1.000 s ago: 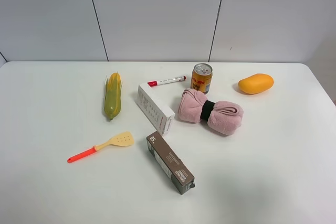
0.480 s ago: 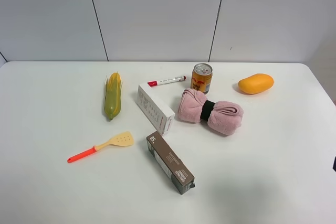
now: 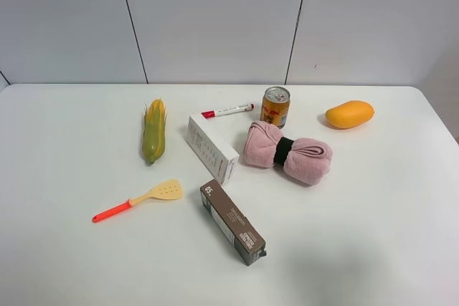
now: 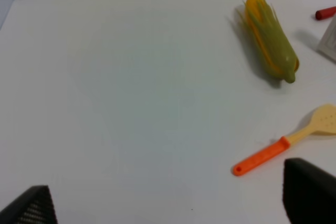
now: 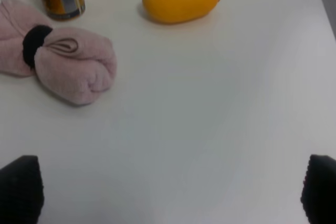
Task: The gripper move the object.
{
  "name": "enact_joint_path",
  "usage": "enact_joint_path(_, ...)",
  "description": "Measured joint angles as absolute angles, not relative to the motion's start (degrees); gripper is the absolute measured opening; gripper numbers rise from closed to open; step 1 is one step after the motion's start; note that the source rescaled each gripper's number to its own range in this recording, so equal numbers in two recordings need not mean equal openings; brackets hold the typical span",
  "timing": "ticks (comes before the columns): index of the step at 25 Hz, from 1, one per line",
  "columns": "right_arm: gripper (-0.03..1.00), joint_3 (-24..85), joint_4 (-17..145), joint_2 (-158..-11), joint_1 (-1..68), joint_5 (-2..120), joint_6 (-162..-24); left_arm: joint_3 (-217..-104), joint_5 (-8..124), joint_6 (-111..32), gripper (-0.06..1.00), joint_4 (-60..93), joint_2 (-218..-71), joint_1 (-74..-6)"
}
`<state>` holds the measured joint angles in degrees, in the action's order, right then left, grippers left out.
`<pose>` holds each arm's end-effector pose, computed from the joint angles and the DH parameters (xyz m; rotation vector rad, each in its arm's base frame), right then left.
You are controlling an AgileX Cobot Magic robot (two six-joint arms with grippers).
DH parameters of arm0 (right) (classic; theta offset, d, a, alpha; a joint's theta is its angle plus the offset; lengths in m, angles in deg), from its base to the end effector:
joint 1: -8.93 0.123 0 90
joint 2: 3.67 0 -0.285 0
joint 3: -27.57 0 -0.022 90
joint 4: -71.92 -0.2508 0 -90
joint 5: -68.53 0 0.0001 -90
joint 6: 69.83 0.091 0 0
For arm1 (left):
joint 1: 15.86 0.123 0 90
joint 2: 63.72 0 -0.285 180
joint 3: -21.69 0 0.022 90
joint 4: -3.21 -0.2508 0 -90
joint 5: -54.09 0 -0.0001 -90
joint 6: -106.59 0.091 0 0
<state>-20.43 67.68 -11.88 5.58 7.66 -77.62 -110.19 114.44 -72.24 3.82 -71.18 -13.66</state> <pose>-0.0047 0.0062 0.2801 -0.0827 2.0397 -0.0331 -0.0063 -0.0011 0.2800 -0.0177 2.0233 0.0245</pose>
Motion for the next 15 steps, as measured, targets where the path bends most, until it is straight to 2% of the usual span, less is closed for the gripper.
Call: enact_joint_path(15, 1.0, -20.5, 70.7, -11.3, 5.6, 7.7, -73.8, -110.2, 114.4, -72.2, 1.0, 3.8, -71.2, -13.7)
